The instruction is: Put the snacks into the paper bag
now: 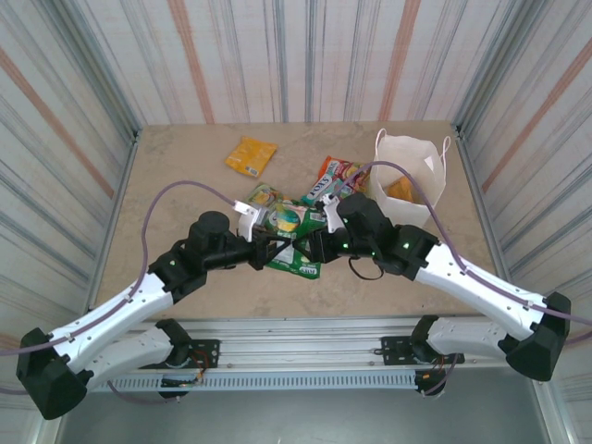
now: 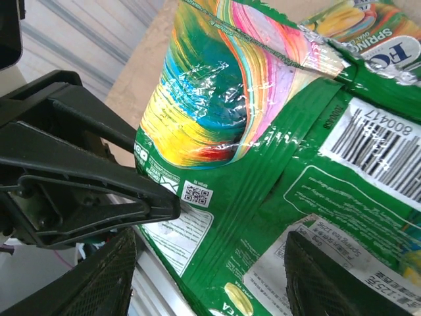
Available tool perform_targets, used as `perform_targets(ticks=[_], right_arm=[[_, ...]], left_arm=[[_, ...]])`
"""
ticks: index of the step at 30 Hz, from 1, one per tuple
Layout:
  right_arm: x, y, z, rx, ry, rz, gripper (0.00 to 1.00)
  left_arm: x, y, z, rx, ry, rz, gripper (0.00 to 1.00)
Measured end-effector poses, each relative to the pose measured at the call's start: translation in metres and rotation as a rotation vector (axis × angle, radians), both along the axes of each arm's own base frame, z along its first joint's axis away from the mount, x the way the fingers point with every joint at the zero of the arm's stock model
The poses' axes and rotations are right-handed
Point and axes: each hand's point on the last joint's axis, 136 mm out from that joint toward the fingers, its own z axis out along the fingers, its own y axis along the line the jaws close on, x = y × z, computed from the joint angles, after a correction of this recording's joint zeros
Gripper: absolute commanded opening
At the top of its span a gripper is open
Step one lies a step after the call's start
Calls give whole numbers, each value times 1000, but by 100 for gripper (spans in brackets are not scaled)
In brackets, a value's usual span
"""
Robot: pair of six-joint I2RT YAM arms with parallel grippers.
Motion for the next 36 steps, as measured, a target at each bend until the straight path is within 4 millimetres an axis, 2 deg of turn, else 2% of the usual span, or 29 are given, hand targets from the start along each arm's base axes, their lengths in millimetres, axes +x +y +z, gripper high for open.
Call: perform_targets(ticks=[3,7,14,19,25,28,30,34,36], right_arm=[[-2,-9,13,38,-32,-13,62],[-6,-33,28,102,-89,-58,62],[-3,-58,37,177,-126,-128,63],[5,-61,43,224,-115,-147,64],[5,-51,58,309,-132,-92,62],[3,-44,65,345,-142,-49,54],[3,-42,69,360,-145,-39,39],[3,-44,72,365,-161,-44,13],[0,-47,75,368,-179,-40,6]], left_arm=[[2,-2,8,-24,-25,-1,0],[3,-5,22,-67,-67,-6,0],[3,-12,42,-129,-109,-53,0],[0,-19,57,-174,-136,-100,0],[-5,-24,76,-223,-169,-145,0],[-6,-27,80,-236,-175,-159,0],[-6,-27,81,-239,-173,-160,3],[-5,-27,85,-244,-178,-160,20],[-4,-27,84,-241,-174,-156,35]])
